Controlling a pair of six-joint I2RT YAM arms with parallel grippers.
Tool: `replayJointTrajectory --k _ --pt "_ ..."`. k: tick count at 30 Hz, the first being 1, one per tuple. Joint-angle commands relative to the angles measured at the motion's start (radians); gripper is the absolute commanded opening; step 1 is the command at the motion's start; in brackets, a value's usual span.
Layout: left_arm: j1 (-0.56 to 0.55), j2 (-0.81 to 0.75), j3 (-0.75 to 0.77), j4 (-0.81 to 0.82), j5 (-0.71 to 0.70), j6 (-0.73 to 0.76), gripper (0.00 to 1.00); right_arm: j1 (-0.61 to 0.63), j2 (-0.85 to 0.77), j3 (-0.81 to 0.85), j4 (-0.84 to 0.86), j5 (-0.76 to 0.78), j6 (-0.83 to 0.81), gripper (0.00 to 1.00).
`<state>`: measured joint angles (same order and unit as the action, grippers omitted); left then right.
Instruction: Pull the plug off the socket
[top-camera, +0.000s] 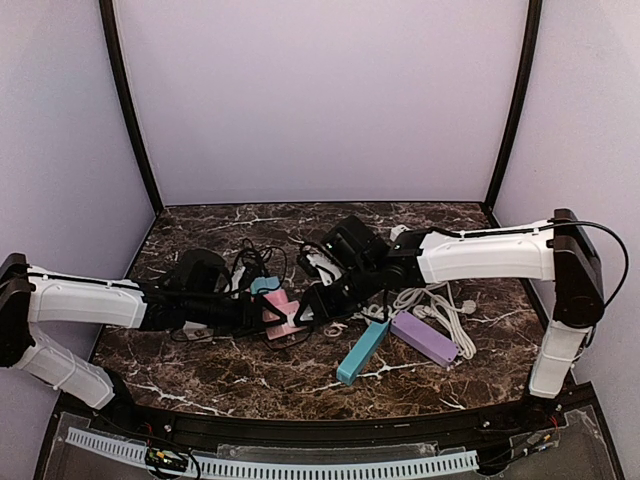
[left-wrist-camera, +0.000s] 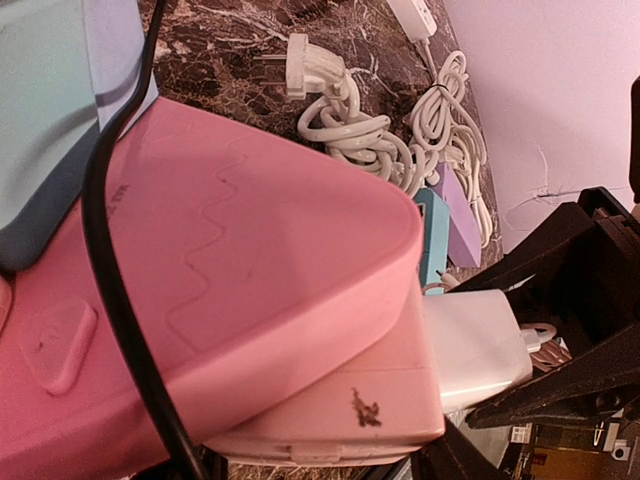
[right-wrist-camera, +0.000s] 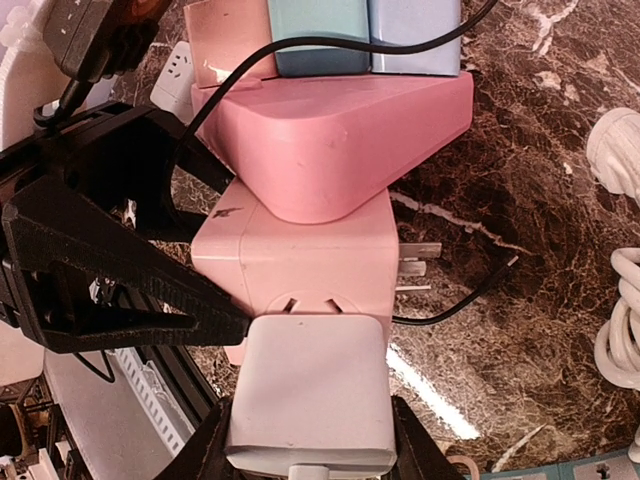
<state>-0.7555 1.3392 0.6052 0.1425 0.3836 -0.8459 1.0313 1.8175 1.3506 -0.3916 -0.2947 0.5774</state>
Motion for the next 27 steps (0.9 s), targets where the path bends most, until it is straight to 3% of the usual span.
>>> replayJointTrajectory --k 1,9,21,27 --pt "0.004 -0.044 -0.008 -0.011 0.023 0.039 0.27 -0.020 -0.011 -0.030 0.080 -0.048 -0.011 0.00" --pt "0.005 -0.042 0.018 -0.049 0.011 0.067 0.27 -0.020 -0.039 -0.055 0.130 -0.075 -0.034 0.00" --pt "0.004 -0.047 0.002 -0.034 -0.058 0.028 0.27 0.049 -0.023 0.047 -0.033 0.200 0.005 0.00" --pt "0.005 -0.047 -0.017 -0.002 -0.066 0.009 0.27 0.061 -0.018 0.048 -0.041 0.221 0.021 0.00"
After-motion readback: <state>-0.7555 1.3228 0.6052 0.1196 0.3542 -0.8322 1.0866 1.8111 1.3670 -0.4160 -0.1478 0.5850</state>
